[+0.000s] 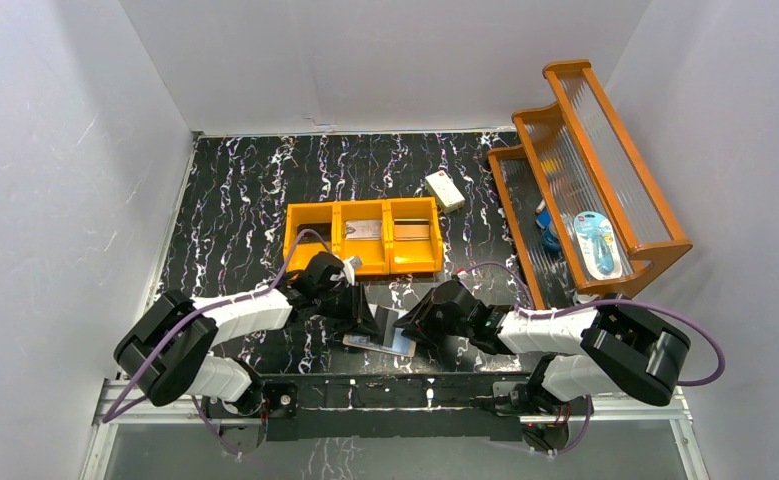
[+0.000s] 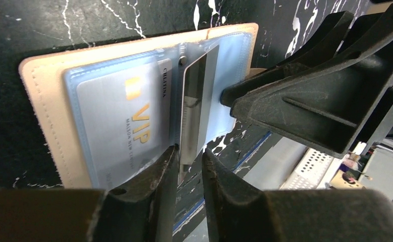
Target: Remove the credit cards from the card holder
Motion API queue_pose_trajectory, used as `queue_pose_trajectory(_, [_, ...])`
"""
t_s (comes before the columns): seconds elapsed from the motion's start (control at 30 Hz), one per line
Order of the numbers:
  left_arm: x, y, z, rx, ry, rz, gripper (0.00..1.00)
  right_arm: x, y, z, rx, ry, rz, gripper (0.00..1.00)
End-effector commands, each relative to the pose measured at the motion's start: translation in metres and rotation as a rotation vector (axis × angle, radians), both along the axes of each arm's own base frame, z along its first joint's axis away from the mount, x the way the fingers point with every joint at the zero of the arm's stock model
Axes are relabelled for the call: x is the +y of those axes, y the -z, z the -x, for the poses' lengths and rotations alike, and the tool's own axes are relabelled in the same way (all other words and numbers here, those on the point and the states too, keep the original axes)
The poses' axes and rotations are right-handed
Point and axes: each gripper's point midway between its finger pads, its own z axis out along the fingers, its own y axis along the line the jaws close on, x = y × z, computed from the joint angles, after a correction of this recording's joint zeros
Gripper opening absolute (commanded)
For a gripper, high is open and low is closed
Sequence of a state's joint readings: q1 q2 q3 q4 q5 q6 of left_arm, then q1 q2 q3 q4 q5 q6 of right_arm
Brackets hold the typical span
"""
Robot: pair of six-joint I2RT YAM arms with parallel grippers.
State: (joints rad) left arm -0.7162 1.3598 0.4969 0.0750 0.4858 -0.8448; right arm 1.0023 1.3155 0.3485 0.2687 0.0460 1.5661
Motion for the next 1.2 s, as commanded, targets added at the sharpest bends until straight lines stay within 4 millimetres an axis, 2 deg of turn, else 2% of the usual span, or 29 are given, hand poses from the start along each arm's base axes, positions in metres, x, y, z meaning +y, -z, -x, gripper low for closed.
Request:
queue_pose_trajectory(0.0, [-0.015, -0.013, -0.004, -0.008, 0.042, 0.070, 0.25, -0.048, 0.053, 0.023, 0.090, -0.010, 0.239, 0.44])
queue_pose_trajectory(0.13, [-0.017, -0.012, -0.005, 0.000, 0.035, 0.085, 0.29, -0.046, 0.053, 0.024, 0.093, -0.016, 0.234, 0.44])
queue_pose_trajectory(0.33, [-0.018, -0.004, -0.005, 0.024, 0.015, 0.085, 0.28, -0.042, 0.051, 0.022, 0.088, -0.024, 0.222, 0.45])
queue_pose_trajectory(0.53, [-0.015, -0.001, -0.006, 0.022, 0.005, 0.058, 0.16, -0.041, 0.051, 0.022, 0.089, -0.029, 0.223, 0.45])
queue_pose_trajectory(0.67, [-0.008, 0.002, -0.007, 0.012, -0.003, 0.008, 0.01, -0.043, 0.048, 0.019, 0.073, -0.022, 0.230, 0.45])
queue_pose_trajectory(0.9, [-0.001, -0.004, -0.010, -0.025, -0.004, -0.033, 0.00, -0.042, 0.042, 0.015, 0.028, -0.038, 0.233, 0.47])
queue_pose_trajectory(1.0, [0.000, -0.005, -0.011, -0.029, 0.005, -0.049, 0.00, -0.028, 0.028, 0.004, -0.018, -0.080, 0.242, 0.49])
queue_pose_trajectory(1.1, [0.002, -0.015, -0.013, -0.065, 0.013, -0.050, 0.00, -0.032, 0.024, -0.001, -0.034, -0.096, 0.309, 0.49])
queue_pose_trajectory(1.17, [0.002, -0.018, -0.015, -0.074, 0.014, -0.058, 0.00, -0.029, 0.012, -0.007, -0.060, -0.101, 0.333, 0.49])
